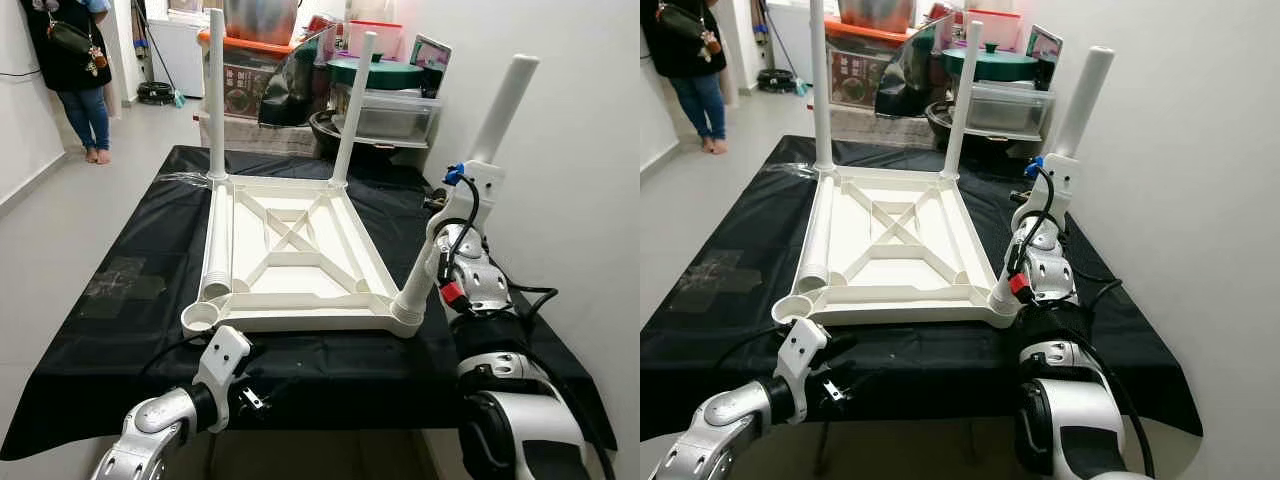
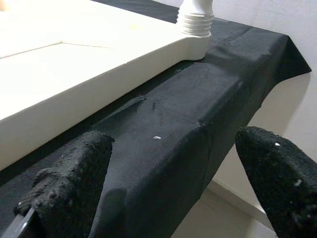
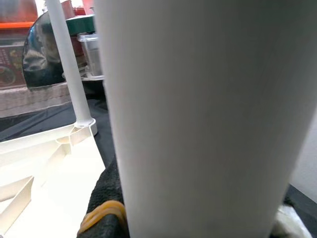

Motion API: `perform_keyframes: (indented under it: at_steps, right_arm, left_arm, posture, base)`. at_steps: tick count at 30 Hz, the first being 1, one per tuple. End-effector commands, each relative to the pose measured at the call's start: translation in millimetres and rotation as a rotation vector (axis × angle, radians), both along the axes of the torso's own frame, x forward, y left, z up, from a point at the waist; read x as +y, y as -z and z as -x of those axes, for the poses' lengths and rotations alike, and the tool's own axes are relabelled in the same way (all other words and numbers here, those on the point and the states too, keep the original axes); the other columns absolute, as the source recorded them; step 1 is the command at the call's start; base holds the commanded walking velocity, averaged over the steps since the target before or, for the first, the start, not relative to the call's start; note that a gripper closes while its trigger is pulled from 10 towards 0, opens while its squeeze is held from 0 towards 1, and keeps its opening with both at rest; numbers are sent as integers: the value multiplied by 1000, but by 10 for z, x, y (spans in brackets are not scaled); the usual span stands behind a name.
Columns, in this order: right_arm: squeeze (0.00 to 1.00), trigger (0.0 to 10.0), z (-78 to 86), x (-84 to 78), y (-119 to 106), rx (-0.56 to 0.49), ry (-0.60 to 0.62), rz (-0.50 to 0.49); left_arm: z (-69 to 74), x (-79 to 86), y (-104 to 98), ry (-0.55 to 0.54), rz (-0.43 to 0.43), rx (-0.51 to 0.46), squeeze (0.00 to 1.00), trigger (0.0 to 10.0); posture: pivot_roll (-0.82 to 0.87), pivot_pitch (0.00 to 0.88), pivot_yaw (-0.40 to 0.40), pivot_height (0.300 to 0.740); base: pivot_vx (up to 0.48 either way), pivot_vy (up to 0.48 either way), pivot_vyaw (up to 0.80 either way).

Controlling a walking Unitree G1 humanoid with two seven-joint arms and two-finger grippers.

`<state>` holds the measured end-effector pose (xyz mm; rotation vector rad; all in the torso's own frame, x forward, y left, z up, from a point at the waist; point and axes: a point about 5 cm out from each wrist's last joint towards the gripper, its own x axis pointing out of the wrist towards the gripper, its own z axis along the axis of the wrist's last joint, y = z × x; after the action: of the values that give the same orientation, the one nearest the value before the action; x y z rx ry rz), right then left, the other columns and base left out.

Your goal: Building children table

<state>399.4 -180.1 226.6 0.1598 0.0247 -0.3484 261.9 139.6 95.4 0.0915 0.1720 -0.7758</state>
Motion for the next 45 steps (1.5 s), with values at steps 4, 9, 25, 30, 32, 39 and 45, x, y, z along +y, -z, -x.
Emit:
perform_keyframes:
  at_steps: [4,9,25,30,32,39,45]
  right_arm:
    - [0,10000,45,28,420,184,-33,-41]
    - [0,10000,41,27,421,186,-34,-46]
    - [0,10000,63,-34,481,215,3,-66]
    - [0,10000,77,-44,502,217,29,-74]
    - [0,10000,84,-60,507,215,49,-76]
    - [0,10000,116,-177,487,195,158,-91]
    - [0,10000,114,-172,482,199,158,-96]
  left_arm:
    - [-8,-34,26,12,-2,9,0,10000]
    - [-13,-31,25,12,-3,8,0,10000]
    - [-15,-29,29,18,-5,10,0,10000]
    - [-10,-37,30,22,-3,12,0,10000]
    - [-10,-36,30,22,-4,13,0,10000]
    - [-8,-36,34,20,-3,15,0,10000]
    - [-8,-60,35,26,1,15,0,10000]
  posture:
    - [49,0,-126,740]
    - [49,0,-126,740]
    - [45,0,-121,740]
    - [47,0,-121,740]
    - [49,0,-122,740]
    - [47,0,-122,740]
    - [43,0,-125,740]
  base:
    - [0,0,0]
    - [0,0,0]
    - [0,0,0]
    - [0,0,0]
    - [0,0,0]
    - [0,0,0]
    - [0,0,0]
